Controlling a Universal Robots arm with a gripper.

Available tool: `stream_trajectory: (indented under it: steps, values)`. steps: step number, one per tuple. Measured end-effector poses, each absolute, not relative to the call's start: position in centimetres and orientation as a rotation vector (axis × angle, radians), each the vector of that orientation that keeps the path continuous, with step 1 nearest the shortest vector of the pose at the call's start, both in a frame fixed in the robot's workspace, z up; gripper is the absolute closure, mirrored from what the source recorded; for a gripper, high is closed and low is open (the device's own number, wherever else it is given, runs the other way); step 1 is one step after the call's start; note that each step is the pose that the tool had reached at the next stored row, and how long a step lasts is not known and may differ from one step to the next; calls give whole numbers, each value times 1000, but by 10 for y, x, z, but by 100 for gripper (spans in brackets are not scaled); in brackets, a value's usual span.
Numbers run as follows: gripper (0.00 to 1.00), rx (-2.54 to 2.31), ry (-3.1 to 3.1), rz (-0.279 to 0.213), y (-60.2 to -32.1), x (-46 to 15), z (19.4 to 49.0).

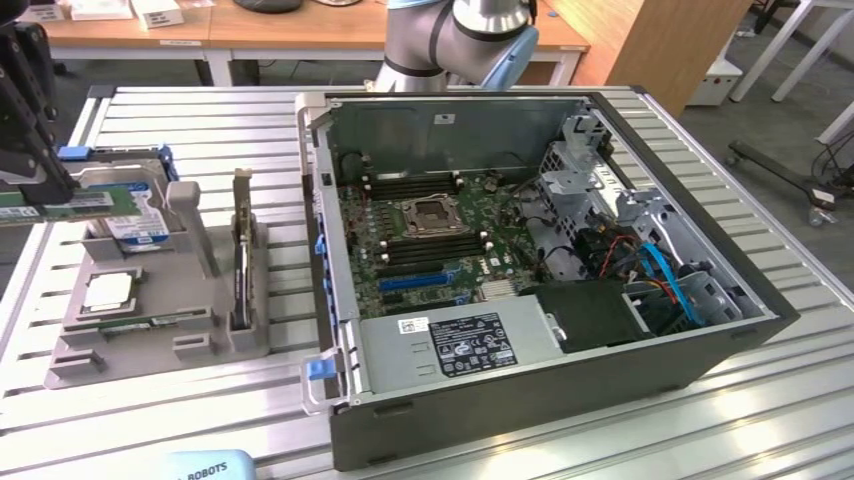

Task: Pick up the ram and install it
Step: 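Pick up the ram and move it above insertion slot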

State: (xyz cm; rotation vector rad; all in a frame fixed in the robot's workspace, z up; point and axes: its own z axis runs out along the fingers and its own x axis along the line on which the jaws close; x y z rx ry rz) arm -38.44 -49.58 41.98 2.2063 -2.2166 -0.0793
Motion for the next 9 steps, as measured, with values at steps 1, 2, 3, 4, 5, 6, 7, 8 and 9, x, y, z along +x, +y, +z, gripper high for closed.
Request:
stream_trajectory:
  steps: [1,2,3,4,5,6,7,8,9]
  values:
    - [89,2207,-2216,-79,-496,-384,420]
    - [89,2208,-2215,-79,-496,-384,420]
    - [89,2208,-2215,-79,-496,-384,421]
    - [89,2208,-2214,-79,-496,-384,421]
    - [89,2209,-2214,-79,-496,-384,421]
    - [89,2209,-2214,-79,-496,-384,421]
    - [89,2209,-2213,-79,-496,-384,421]
    - [89,2210,-2213,-79,-496,-384,422]
    - [89,2210,-2212,-79,-496,-384,422]
